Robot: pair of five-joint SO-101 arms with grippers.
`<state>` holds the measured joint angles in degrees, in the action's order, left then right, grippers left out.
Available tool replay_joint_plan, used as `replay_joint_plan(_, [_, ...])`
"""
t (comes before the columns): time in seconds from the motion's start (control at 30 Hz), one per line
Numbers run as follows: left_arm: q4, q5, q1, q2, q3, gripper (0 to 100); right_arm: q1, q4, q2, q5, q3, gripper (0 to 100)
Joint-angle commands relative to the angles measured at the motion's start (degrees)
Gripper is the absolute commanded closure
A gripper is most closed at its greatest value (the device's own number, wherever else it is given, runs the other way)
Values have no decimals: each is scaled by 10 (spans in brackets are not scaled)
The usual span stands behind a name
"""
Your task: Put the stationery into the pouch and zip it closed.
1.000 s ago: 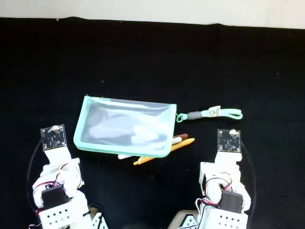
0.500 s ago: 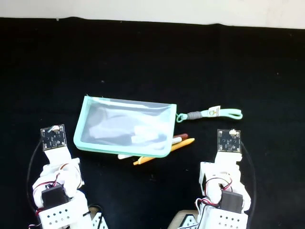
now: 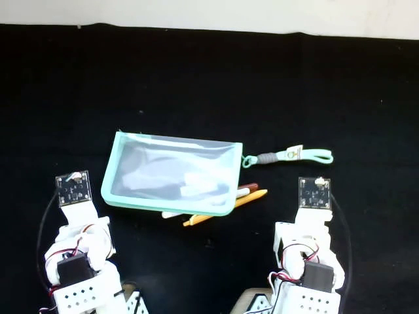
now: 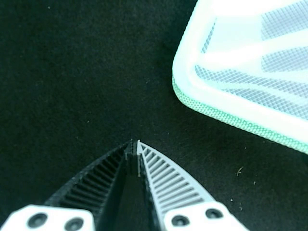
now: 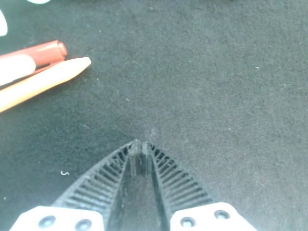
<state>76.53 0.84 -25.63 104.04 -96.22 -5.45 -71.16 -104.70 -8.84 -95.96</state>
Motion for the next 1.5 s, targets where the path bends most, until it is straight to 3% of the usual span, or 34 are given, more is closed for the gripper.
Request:
replay_joint_plan(0.0, [-4,3,11,-1,-9,987,-6,-2,-3,4,-74,977])
replay_joint_plan(0.2, [-2,2,47,-1,-9,988,-6,-2,-3,4,-74,977])
replay_joint_plan(0.7, [-6,3,48,0,-9,986,-3,-2,-3,4,-74,977])
replay_joint_plan(1.13, [-168,2,48,0,-7,990,9,146,-3,7,-73,977])
replay_joint_plan(1.47, [-150,2,48,-1,108,990,9,113,-3,7,52,977])
